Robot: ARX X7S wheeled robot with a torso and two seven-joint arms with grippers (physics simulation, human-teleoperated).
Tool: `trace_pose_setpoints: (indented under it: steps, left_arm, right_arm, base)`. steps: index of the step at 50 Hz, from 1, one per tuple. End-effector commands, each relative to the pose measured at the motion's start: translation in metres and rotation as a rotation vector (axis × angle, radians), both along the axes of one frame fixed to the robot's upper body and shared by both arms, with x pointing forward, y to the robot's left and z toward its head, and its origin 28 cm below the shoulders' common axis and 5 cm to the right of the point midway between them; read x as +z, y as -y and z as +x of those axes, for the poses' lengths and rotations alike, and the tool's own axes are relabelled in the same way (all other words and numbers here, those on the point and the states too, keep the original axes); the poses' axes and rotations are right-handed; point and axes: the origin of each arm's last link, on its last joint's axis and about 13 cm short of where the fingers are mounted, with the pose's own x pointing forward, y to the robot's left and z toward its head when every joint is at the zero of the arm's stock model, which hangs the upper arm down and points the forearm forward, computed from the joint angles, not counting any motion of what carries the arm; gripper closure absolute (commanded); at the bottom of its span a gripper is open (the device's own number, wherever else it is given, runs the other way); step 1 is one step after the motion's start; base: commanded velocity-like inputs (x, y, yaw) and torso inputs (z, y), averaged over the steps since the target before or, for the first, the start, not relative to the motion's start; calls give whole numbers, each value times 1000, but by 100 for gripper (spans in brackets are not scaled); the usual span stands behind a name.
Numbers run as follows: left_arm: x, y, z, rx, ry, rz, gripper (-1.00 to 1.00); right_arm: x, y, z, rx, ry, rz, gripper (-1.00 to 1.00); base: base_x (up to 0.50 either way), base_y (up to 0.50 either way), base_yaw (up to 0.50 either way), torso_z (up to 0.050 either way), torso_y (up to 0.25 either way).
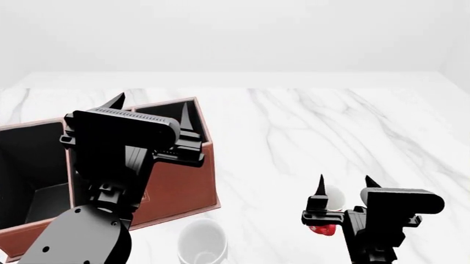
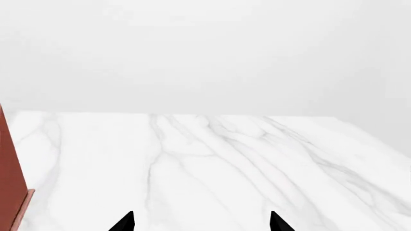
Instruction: Pick up the red mug and place it to the right of the caddy.
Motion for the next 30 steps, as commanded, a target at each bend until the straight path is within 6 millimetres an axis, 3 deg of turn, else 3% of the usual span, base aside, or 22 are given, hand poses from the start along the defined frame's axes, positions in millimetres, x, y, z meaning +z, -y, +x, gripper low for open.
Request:
trace_pose_setpoints:
  steps: [1, 23, 24, 30]
  left_arm:
    - [-1, -1, 1, 6, -3, -5, -100]
    - [-3, -2, 2, 9, -12, -4, -100]
    - [-4, -4, 4, 13, -19, -9, -100]
    - [-5, -4, 4, 13, -20, -8, -100]
  right_arm:
    - [-24, 16, -19, 38, -98, -51, -100]
    - [-43, 14, -17, 66, -169, -85, -100]
    - [-64, 14, -22, 83, -265, -112, -100]
    - [-66, 14, -21, 83, -268, -111, -100]
  base:
    - [0, 0, 0, 0, 0]
    - [0, 0, 0, 0, 0]
    - [0, 0, 0, 0, 0]
    - [0, 0, 0, 0, 0]
